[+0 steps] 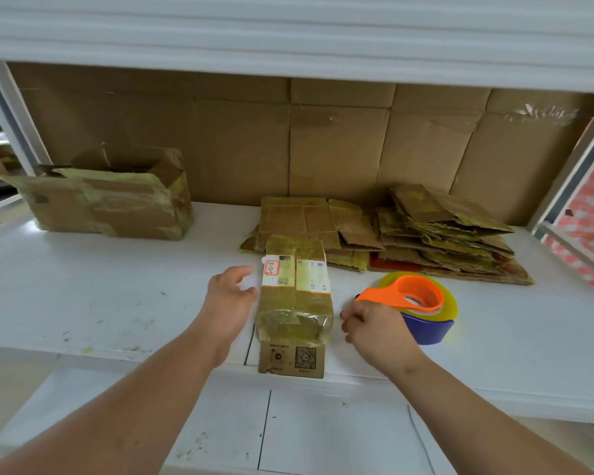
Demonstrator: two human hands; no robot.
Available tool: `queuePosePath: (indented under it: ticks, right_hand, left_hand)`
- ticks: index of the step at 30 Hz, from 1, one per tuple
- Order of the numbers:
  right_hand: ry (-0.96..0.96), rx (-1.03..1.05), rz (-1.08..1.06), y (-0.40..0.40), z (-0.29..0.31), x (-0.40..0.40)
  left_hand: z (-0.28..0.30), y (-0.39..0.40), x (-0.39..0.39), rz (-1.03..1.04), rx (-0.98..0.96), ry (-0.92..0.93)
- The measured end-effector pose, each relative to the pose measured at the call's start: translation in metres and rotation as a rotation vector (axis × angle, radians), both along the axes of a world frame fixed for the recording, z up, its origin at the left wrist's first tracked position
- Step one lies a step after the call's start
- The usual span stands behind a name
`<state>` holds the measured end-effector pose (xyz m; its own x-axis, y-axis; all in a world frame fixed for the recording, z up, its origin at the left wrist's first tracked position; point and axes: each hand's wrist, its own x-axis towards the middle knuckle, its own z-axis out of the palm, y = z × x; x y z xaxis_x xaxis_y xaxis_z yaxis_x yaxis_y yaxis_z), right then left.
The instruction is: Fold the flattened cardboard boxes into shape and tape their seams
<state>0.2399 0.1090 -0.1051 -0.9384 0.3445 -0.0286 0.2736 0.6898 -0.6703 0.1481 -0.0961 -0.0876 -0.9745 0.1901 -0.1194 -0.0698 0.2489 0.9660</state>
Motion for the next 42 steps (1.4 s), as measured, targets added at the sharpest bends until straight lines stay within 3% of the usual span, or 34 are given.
queuePosePath:
  ticks: [2, 5, 9, 14, 28, 31, 37, 39, 42]
  right_hand:
    - [0.023, -0.021, 0.039, 0.001, 0.003, 0.0]
    - [-0.004, -0.072, 0.114, -0.005, 0.001, -0.001]
    - [0.002, -0.018, 0.155, -0.008, -0.002, -0.003]
    - [0.026, -0.019, 0.251, -0.003, 0.001, -0.002]
    - [0.054, 0.312, 0.327, -0.011, -0.001, -0.011]
    - [0.024, 0.239, 0.345, -0.008, 0.0, -0.012]
    - [-0.017, -0.001, 0.387, 0.006, 0.008, -0.011]
    - [0.009, 0.008, 0.4, 0.005, 0.005, -0.011]
    - [0.039, 0.134, 0.426, 0.004, 0.002, -0.012]
  left_hand:
    - [-0.004, -0.011, -0.004, 0.086, -0.059, -0.055]
    - [-0.009, -0.018, 0.001, -0.061, -0.152, -0.091]
    - [-0.012, -0.02, 0.005, -0.254, -0.302, 0.025]
    - [-0.015, -0.025, -0.001, -0.341, -0.313, 0.112]
    - [-0.022, -0.014, -0.004, -0.358, -0.603, 0.455]
    - [-0.02, -0.015, -0.006, -0.395, -0.604, 0.428]
    - [0.003, -0.034, -0.019, -0.568, -0.455, 0.142]
    - [0.004, -0.031, -0.019, -0.55, -0.435, 0.179]
    - [-0.002, -0.025, -0.016, -0.515, -0.567, 0.319]
